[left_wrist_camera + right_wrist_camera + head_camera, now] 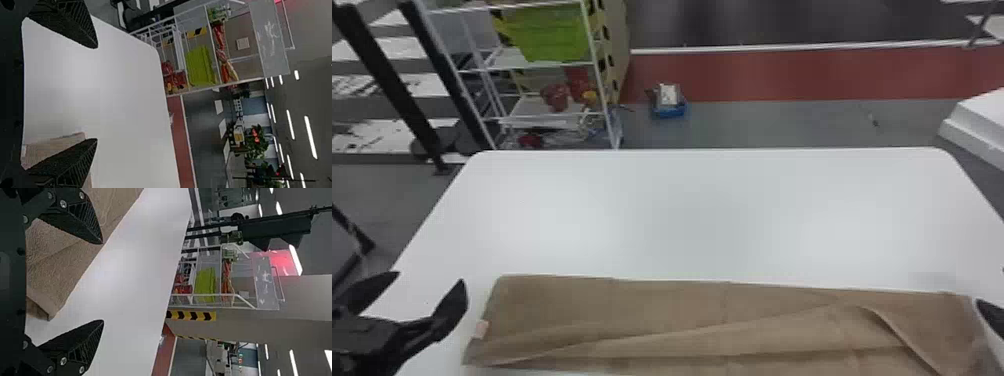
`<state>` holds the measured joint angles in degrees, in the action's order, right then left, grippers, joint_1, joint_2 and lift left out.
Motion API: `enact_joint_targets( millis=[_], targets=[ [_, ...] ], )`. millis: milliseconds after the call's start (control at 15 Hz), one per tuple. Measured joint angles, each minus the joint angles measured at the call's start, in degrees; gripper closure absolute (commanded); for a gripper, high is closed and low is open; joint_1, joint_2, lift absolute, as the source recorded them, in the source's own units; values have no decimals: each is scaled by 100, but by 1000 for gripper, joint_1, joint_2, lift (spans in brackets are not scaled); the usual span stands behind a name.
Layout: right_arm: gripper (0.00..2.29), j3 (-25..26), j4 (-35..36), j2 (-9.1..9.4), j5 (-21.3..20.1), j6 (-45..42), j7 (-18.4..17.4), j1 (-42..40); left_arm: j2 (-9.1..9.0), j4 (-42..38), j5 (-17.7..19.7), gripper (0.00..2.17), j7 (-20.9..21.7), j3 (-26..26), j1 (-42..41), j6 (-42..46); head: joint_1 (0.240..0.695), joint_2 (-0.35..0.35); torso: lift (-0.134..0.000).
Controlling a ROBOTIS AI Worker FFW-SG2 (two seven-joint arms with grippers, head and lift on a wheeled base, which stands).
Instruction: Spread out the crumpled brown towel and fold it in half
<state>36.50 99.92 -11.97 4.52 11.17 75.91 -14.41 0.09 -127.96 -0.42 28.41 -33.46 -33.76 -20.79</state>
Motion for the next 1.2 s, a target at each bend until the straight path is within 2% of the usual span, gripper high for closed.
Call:
enact_joint_targets(
  millis=[133,267,400,667,800,933,1200],
  targets=[
    [383,-335,269,133,-131,424,-6,-1,0,-10,-96,124,157,302,137,-371,695,96,-124],
    [407,-795,451,248,-444,665,-6,0,0,13,-284,154,357,503,282,-701,695,118,-124],
    [478,-1361,497,289,-957,742,-15,68,0,40,-471,154,540,671,380,-877,695,161,-124],
    [535,-2020,537,262,-1931,1007,6,381,0,51,-750,157,724,923,397,-1104,695,178,-124],
    [586,-2194,624,146,-2207,1413,212,568,0,-10,-804,191,901,936,397,-1246,695,173,-124],
    [586,-2325,674,-19,-2268,1755,222,671,0,-180,-813,201,1022,940,382,-1518,695,164,-124],
    [586,-2420,837,-399,-2301,1898,223,724,0,-528,-900,191,1077,1089,330,-2005,695,123,-124]
  ],
)
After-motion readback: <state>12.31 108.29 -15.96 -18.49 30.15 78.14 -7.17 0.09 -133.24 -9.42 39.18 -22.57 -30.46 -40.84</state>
